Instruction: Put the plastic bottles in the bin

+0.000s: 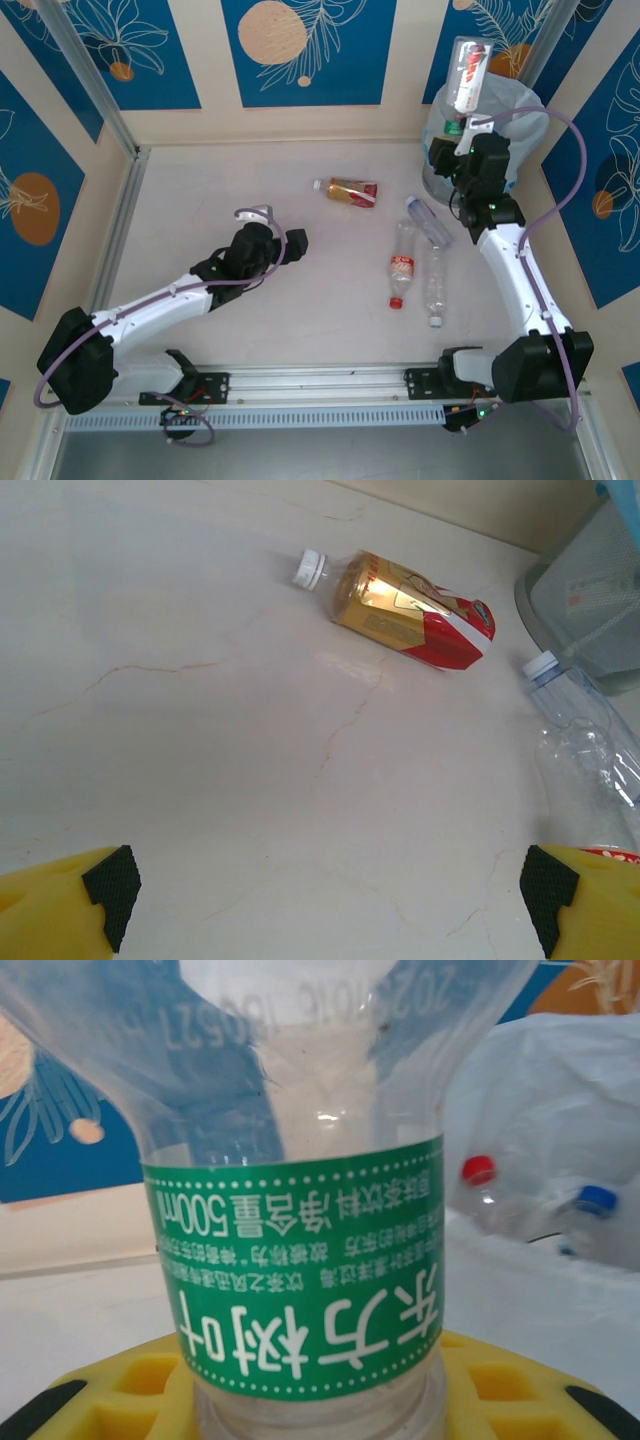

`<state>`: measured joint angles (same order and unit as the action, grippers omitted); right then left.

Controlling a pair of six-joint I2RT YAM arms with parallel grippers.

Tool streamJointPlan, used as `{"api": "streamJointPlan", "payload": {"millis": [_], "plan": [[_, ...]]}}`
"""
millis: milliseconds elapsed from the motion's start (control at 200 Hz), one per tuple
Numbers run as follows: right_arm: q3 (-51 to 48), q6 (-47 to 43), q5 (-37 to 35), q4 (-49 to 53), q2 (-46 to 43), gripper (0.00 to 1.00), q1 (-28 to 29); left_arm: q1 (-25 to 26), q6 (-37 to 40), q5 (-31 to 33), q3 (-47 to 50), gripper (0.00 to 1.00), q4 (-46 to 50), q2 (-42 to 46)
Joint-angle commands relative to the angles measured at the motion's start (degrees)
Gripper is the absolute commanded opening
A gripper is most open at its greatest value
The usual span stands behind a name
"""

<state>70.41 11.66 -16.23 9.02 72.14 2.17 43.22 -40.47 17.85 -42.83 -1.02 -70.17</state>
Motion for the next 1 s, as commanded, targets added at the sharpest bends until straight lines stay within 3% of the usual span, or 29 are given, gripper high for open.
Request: {"api": "streamJointPlan", "payload": {"millis": [0, 455, 710, 995], "plan": [[5.0, -1.6, 1.7, 4.0, 2.2, 0.25, -4.0, -0.7, -1.6, 2.2, 0.8, 0.99, 0.8, 1.9], [21.0, -2.4, 6.1, 12.8, 18.1, 0.29, -15.5, -0.6, -0.8, 0.0, 1.1, 0.99, 0.2, 2.1], [28.3, -2.8, 7.6, 17.3, 24.7, 0.35, -16.5, -0.6, -1.5, 0.4, 1.3, 0.99, 0.3, 2.0], [29.5, -1.5, 7.3, 18.8, 25.9, 0.51, -16.4, -0.6, -1.5, 0.2, 1.1, 0.99, 0.3, 1.6]]}}
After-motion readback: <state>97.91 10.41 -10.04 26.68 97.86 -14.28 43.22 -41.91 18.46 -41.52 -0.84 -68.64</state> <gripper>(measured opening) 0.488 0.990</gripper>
